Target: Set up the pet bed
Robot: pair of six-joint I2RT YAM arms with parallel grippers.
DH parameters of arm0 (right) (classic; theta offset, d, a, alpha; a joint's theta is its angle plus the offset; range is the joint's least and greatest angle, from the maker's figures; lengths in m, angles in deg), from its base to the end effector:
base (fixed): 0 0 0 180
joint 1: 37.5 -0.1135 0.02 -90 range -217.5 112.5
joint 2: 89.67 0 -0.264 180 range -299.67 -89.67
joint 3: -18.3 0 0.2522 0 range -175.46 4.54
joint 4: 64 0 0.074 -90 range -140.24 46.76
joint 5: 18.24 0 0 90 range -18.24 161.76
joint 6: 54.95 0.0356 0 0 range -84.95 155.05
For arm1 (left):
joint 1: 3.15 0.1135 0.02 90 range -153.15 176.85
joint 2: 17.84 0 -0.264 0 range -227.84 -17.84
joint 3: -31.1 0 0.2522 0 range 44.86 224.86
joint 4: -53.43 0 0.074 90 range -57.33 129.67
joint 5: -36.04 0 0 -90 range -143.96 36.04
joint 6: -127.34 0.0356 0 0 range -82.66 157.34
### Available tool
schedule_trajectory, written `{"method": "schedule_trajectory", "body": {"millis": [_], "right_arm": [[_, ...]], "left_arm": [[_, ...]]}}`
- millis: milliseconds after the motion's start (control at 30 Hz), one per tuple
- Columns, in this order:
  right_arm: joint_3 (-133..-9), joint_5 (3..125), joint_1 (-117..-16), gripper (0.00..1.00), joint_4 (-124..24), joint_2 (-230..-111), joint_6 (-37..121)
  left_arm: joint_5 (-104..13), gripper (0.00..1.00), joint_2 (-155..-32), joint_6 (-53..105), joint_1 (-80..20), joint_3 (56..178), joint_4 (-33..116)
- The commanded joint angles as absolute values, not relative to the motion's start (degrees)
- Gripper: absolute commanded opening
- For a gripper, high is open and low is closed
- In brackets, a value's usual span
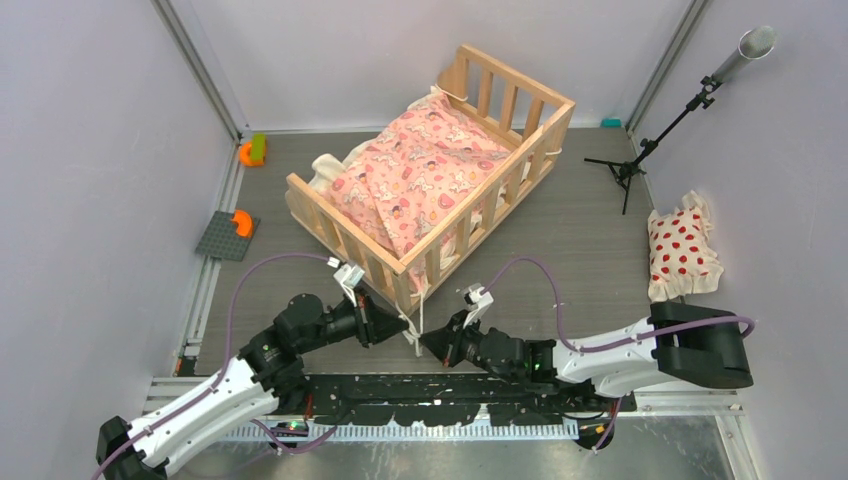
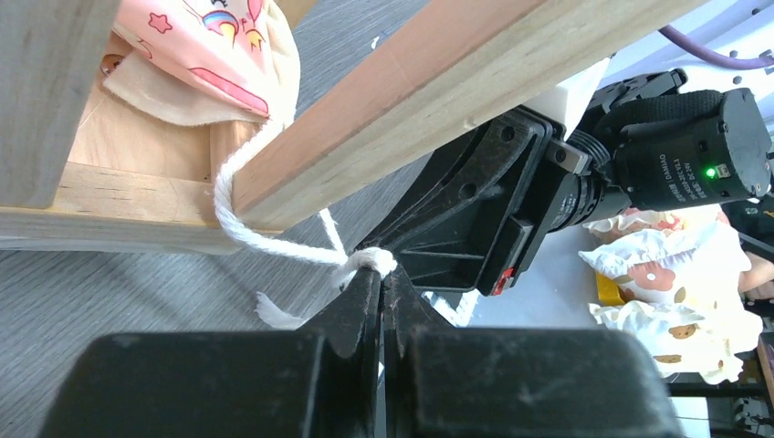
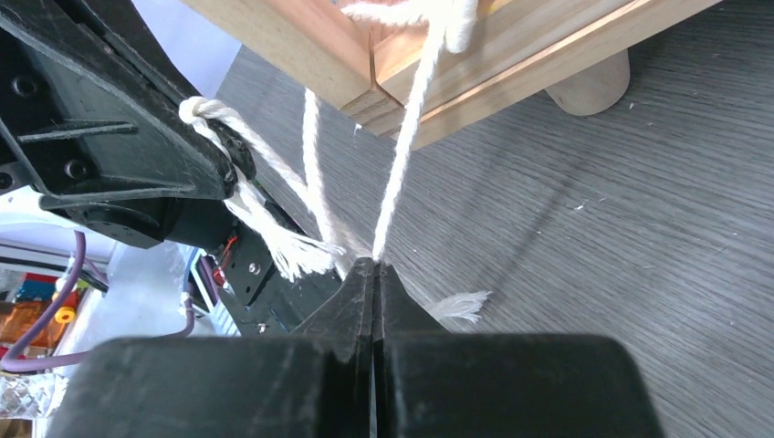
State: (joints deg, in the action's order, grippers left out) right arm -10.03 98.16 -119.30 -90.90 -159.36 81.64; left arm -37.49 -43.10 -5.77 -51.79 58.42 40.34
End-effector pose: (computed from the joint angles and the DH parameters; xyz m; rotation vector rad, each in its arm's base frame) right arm 0.0471 0.2157 0.1680 -0.2490 1.9428 1.1476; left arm 0.0846 -0.1113 0.2145 0.3297 1.9566 -1.3637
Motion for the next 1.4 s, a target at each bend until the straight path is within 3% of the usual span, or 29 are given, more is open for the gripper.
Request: {"method": "schedule_trajectory", "body": {"millis": [0, 500, 1100, 1367], "right_arm": [[-11.6, 100.4, -121.3, 0.0, -91.3, -160.4, 80.4], [-12.0, 101.6, -121.8, 0.01, -91.4, -160.4, 79.8], [-13.9, 100.3, -122.4, 0.0, -93.2, -163.2, 80.4], [-14.4, 102.7, -124.9, 0.01, -92.8, -162.5, 80.7]], "left_arm": [[-38.0, 0.0, -42.6, -6.9, -51.9, 58.2, 44.9], [-41.6, 0.0, -42.7, -15.3, -51.9, 54.2, 56.1], [-47.2, 0.0, -46.1, -15.1, -52.4, 55.5, 54.1], [-58.4, 0.0, -42.4, -12.1, -58.2, 55.3, 52.0]]}}
